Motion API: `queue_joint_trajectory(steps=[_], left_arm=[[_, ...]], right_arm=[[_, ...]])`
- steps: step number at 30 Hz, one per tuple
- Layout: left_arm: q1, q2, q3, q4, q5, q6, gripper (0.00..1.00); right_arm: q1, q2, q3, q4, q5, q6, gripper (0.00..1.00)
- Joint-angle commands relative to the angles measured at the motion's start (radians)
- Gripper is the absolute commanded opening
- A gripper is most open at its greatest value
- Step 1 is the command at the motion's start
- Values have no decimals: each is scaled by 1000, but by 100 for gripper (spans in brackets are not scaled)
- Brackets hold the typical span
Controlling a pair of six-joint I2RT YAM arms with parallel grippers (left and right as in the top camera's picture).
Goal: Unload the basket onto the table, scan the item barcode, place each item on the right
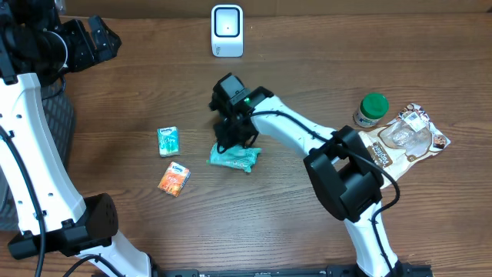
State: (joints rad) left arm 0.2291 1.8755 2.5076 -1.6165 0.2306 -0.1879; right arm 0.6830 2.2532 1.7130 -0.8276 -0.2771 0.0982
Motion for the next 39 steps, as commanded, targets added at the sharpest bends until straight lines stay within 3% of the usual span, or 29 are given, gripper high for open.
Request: queue_joint_trajectory(steps=[1, 5, 11, 14, 17, 21, 31, 39], left_arm=[[0, -11, 8, 1, -2, -10, 99], [0, -11, 8, 1, -2, -10, 99], [0, -11, 8, 1, -2, -10, 100], [0, -11, 8, 1, -2, -10, 100], [0, -11, 8, 1, -2, -10, 99], [0, -11, 8, 1, -2, -10, 100], [0, -11, 8, 1, -2, -10, 100], [0, -11, 8, 1, -2, -10, 100]], right_arm=[[20, 4, 44, -31, -89, -84, 32], [-10, -29, 159, -152, -92, -71, 48], [-107, -99, 321, -435, -45, 35, 51], [-173, -106, 321, -535, -39, 51, 52], [-238, -103, 274, -579, -49, 46, 60], [-290, -103, 151, -566, -198, -29, 65], [-263, -103, -116, -348, -403, -27, 68], [-201, -103, -256, -116, -405, 131, 64]])
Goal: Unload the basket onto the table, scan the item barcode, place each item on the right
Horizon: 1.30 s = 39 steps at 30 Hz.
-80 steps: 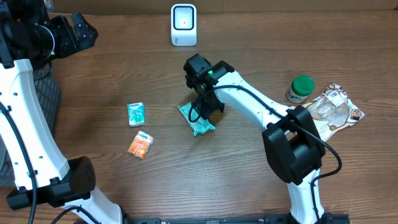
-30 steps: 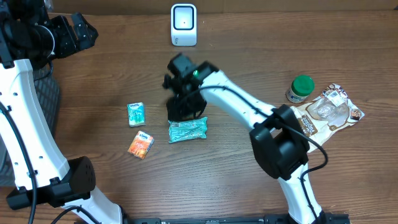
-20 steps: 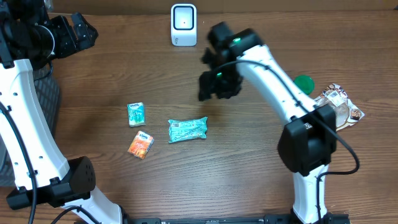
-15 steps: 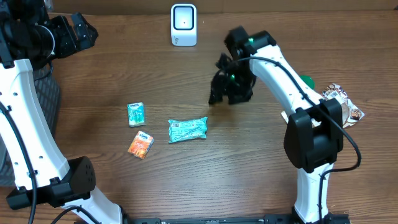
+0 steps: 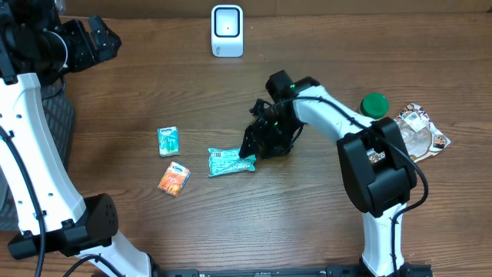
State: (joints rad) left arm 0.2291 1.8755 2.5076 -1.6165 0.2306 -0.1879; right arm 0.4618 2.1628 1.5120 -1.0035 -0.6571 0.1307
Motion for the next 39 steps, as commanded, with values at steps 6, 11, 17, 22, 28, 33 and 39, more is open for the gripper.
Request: queue_joint_trajectory(steps=[6, 11, 17, 22, 28, 33, 39], left_arm=[[0, -11, 8, 1, -2, -10, 100], [0, -11, 8, 1, -2, -10, 100], [0, -11, 8, 1, -2, -10, 99], [0, -11, 8, 1, -2, -10, 100], [0, -11, 8, 1, -2, -10, 99], [0, -11, 8, 1, -2, -10, 100], [0, -11, 8, 1, -2, -10, 99]], right_arm=[[71, -12, -173, 269, -18, 241, 50], [83, -12, -183, 296, -18, 259, 14], [27, -26, -167, 298, -67, 212, 4], [-63, -109, -131, 295, -186, 129, 4], [-156, -308, -121, 291, -241, 101, 4], [-197, -504, -121, 288, -242, 96, 4], [-246, -704, -121, 259, -243, 101, 4]])
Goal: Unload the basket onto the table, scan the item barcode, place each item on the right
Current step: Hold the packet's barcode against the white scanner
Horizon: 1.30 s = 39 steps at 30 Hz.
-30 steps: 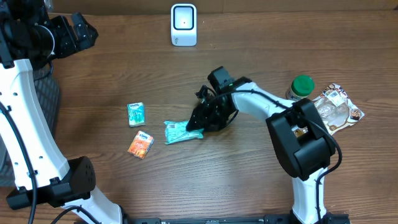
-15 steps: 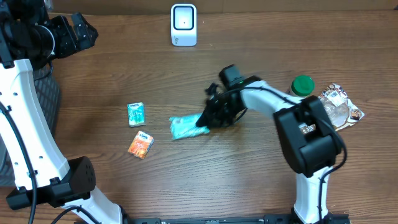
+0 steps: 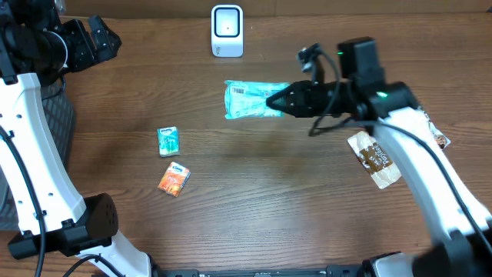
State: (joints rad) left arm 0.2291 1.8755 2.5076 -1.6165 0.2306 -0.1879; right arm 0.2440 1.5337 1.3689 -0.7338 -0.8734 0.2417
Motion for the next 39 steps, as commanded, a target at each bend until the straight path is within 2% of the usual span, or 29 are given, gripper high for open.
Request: queue_joint_trajectory(steps=[1, 8, 10, 14, 19, 23, 26, 29, 36, 39], left_arm=[[0, -11, 8, 1, -2, -10, 100], [0, -11, 8, 1, -2, -11, 100], [0, -11, 8, 1, -2, -10, 99], [0, -11, 8, 1, -2, -10, 100], [0, -11, 8, 1, -2, -10, 100], [0, -11, 8, 1, -2, -10, 99], [0, -11, 8, 1, -2, -10, 100], [0, -11, 8, 1, -2, -10, 99], [0, -11, 8, 1, -2, -10, 100], [0, -11, 8, 1, -2, -10, 99]], right_arm=[[-32, -93, 22, -20, -27, -10, 4], [-30, -133, 32, -63, -22, -11, 4], [-12, -133, 49, -85, 39, -11, 4], [87, -115, 155, -138, 293, -7, 4], [220, 0, 425, -230, 671, -35, 4], [298, 112, 589, -202, 994, -111, 4], [344, 185, 607, -50, 1266, -224, 4], [369, 287, 607, 182, 1457, -377, 4], [364, 535, 607, 612, 1538, -963, 4], [360, 620, 607, 751, 1538, -1125, 4]])
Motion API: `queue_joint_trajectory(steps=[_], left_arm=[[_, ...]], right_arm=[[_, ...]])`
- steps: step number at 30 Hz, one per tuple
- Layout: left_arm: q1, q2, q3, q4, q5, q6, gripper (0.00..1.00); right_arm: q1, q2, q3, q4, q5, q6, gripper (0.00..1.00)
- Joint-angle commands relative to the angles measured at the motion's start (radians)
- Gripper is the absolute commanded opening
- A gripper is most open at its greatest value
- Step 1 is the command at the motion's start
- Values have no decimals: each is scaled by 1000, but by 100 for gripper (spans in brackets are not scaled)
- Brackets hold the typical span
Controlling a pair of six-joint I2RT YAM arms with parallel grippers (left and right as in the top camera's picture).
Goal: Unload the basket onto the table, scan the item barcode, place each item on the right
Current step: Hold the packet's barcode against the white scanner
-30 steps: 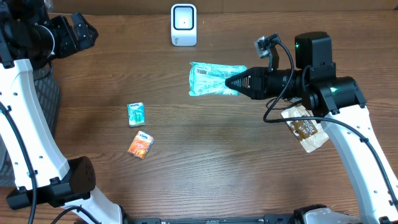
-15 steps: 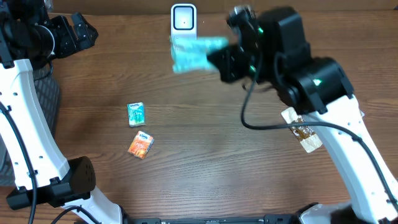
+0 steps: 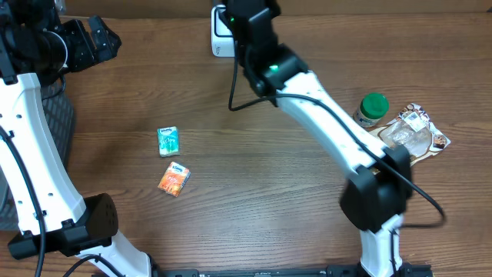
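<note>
The white barcode scanner (image 3: 217, 42) stands at the table's far edge. My right arm reaches across to it, and its wrist (image 3: 250, 27) covers most of the scanner from above. The right gripper's fingers are hidden under that wrist. The teal packet is also out of sight, so whether it is between the fingers does not show. My left gripper (image 3: 98, 37) hangs at the far left corner, away from the scanner, open with nothing in it.
A small teal box (image 3: 167, 141) and an orange box (image 3: 174, 178) lie at the left middle of the table. A green-lidded jar (image 3: 373, 108) and a clear snack bag (image 3: 411, 135) sit at the right. The right arm's white link (image 3: 330, 123) crosses the table diagonally.
The right gripper held the teal packet in the air right of the scanner. Now its wrist is over the scanner and the packet no longer shows. The left arm has not moved.
The right gripper was down on the teal packet at the table's middle. Then it was at the packet's right end, with the barcode side up. Then it held the packet raised near the scanner. Now the wrist covers the scanner.
</note>
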State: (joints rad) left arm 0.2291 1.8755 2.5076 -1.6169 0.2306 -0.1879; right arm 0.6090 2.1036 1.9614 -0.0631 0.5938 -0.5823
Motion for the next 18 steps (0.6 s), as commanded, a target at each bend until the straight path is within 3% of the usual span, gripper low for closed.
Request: queue_joint_trajectory(steps=[1, 7, 18], left_arm=[[0, -11, 8, 2, -2, -10, 100], [0, -11, 8, 2, -2, -10, 100], [0, -11, 8, 1, -2, -10, 99]], right_arm=[[-8, 82, 14, 136, 71, -343, 4], [-16, 243, 14, 403, 66, -425, 4], [-44, 402, 14, 468, 56, -475, 4]])
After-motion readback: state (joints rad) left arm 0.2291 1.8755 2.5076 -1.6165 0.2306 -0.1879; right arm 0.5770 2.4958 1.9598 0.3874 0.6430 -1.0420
